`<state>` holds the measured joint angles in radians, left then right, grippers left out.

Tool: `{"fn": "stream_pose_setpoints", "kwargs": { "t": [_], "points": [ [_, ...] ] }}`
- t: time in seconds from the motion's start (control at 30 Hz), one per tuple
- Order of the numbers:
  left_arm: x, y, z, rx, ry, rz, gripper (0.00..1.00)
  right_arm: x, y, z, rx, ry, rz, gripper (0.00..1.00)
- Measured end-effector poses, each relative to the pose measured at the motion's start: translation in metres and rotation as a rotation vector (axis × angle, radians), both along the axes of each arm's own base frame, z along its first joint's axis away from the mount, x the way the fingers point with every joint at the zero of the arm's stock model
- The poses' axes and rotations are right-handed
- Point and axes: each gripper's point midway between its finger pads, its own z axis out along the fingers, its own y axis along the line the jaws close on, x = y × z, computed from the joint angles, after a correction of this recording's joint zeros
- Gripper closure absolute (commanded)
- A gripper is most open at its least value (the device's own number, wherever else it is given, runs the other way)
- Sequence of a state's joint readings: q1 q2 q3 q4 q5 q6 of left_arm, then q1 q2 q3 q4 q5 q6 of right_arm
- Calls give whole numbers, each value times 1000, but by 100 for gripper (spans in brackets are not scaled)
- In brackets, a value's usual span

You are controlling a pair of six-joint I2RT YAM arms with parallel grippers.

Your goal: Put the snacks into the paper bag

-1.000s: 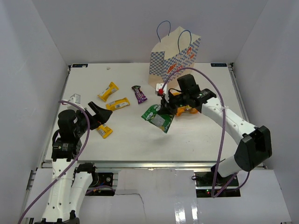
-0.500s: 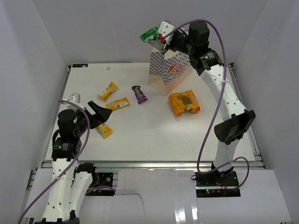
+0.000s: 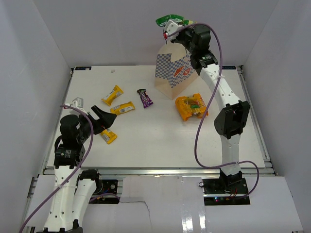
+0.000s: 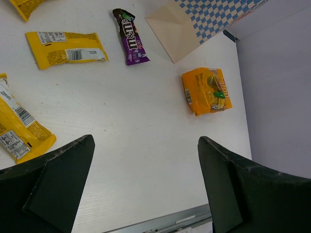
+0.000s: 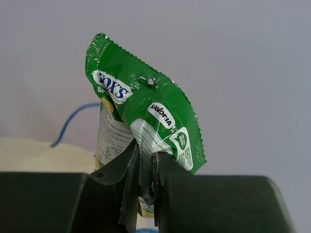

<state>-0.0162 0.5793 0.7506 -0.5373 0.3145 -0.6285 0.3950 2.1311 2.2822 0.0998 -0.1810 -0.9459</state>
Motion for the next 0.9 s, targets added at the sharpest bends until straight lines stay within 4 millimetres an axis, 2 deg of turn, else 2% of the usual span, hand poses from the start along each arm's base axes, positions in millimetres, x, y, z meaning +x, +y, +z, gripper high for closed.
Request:
{"fn": "stream_pose_setpoints", "kwargs": {
  "t": [0.17, 0.23, 0.33, 0.37, 0.4, 0.43, 0.47, 0.5, 0.63, 0.77, 0.83, 0.9],
  "points": [
    [5, -1, -7, -2, 26, -4, 2, 21, -35, -38, -46, 56, -64, 92],
    [7, -2, -8, -3, 31, -8, 2, 25, -42, -55, -64, 87, -73, 88],
    [10, -3, -10, -10, 37, -13, 2, 26, -39, -68, -77, 113, -67, 67],
    [11, -3, -10, -13, 36, -15, 2, 25, -37, -69, -79, 113, -62, 51],
    [11, -4, -11, -18, 34, -17, 2, 24, -36, -68, -78, 112, -59, 45],
    [12, -5, -12, -24, 37, -21, 2, 24, -36, -67, -77, 109, -58, 40],
    [12, -7, -14, -35, 43, -27, 2, 22, -35, -65, -77, 102, -55, 29],
    [13, -9, -15, -47, 45, -33, 2, 20, -34, -62, -73, 97, -51, 27],
    [21, -19, -22, -126, 79, -60, 2, 9, -36, -41, -54, 67, -45, 21],
    [37, -30, -42, -179, 170, -78, 2, -7, -43, -10, -10, 43, -36, 16],
    [44, -42, -57, -167, 234, -90, 2, -21, -47, 5, 25, 55, -23, 15],
    [52, -62, -67, -135, 286, -128, 2, -42, -49, 18, 55, 85, 9, 12]
  ]
}}
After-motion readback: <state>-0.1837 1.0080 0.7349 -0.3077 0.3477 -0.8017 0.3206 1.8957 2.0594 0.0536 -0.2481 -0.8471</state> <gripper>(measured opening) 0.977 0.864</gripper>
